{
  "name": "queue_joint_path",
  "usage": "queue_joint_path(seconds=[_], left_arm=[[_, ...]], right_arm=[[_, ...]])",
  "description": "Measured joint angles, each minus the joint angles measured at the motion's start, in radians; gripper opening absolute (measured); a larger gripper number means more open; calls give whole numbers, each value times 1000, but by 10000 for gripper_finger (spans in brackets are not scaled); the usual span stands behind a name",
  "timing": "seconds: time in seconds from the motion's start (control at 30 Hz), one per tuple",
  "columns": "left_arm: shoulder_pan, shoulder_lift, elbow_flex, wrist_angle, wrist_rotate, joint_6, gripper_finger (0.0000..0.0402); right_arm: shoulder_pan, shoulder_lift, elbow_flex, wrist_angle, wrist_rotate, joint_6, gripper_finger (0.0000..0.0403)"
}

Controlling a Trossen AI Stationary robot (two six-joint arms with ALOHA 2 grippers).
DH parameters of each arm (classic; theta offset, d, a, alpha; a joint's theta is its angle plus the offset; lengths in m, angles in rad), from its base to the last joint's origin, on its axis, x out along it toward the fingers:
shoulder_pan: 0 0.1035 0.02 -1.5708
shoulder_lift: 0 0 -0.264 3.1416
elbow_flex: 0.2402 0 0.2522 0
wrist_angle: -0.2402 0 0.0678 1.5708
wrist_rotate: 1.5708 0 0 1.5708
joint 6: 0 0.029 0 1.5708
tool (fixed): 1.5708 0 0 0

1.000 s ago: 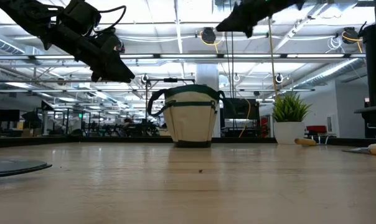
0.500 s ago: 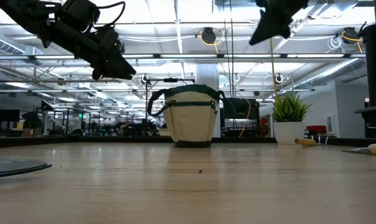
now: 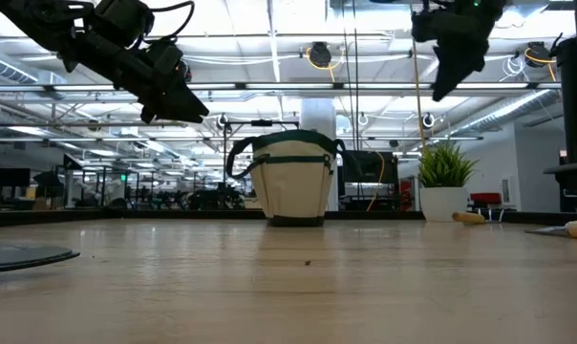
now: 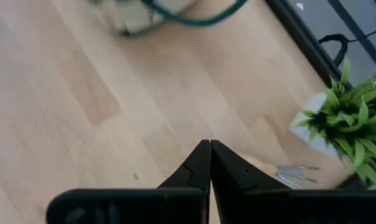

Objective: Pick & Place Garden tools in Gardening bag
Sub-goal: Put the top brown hand rake into the gardening bag

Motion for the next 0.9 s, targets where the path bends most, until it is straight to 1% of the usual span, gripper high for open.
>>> queue_joint_path(seconds=[0.23, 0.57, 0.77, 0.9], left_arm=[[0, 0, 0, 0, -1, 10, 161], [0, 0, 0, -1, -1, 15, 161], [0, 0, 0, -1, 0, 15, 161], [0, 0, 0, -1, 0, 14, 161]], right_arm=[[0, 25, 0, -98, 0, -182, 0], [0, 89, -4, -142, 0, -388, 0], [0, 101, -103, -117, 5, -458, 0], [0, 101, -188, -66, 60, -487, 0]])
